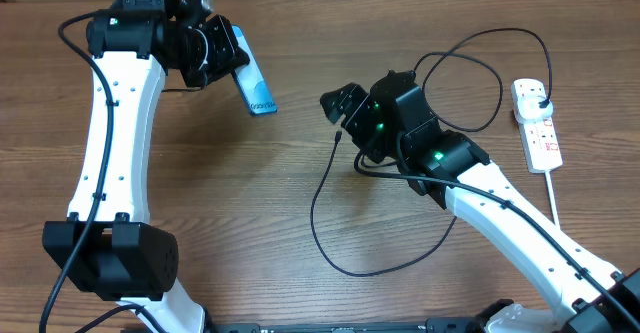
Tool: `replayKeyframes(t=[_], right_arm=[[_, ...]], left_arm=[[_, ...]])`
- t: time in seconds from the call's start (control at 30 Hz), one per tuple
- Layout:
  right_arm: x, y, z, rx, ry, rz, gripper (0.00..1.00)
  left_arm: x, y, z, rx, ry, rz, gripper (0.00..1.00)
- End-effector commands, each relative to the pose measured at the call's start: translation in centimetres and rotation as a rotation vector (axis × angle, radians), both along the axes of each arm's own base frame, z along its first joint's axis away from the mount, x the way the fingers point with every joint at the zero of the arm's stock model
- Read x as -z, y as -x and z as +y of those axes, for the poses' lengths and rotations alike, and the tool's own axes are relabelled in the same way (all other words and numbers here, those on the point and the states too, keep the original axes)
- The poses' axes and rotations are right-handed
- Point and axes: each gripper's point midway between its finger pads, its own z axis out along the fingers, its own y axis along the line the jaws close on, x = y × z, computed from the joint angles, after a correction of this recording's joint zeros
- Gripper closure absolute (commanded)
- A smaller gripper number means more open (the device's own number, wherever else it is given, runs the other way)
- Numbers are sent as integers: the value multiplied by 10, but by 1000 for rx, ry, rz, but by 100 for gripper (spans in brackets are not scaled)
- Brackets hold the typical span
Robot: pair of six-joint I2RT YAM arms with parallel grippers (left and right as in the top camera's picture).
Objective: Plug charger to phone and switch on socket
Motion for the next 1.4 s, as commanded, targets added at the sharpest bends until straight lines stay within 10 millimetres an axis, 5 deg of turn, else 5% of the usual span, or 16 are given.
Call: replayKeyframes(t=[0.0, 0.33, 0.6, 0.8, 1.1, 1.37], right_arm=[[2, 1, -6, -173, 188, -122, 11], [45, 2, 0, -285, 185, 5, 33], [87, -13, -2, -306, 104, 118, 50], [130, -18, 4, -301, 87, 200, 60], [157, -20, 0, -280, 134, 227, 60], [176, -19, 10, -299, 136, 236, 66]], left_arm=[[4, 6, 2, 80, -53, -11, 96], [-10, 20, -26, 253, 88, -55, 96], [-29, -4, -13, 177, 259, -107, 96], [-11, -19, -8, 128, 410, -13, 95], [29, -27, -27, 206, 584, 93, 96], [34, -22, -35, 267, 553, 66, 96]])
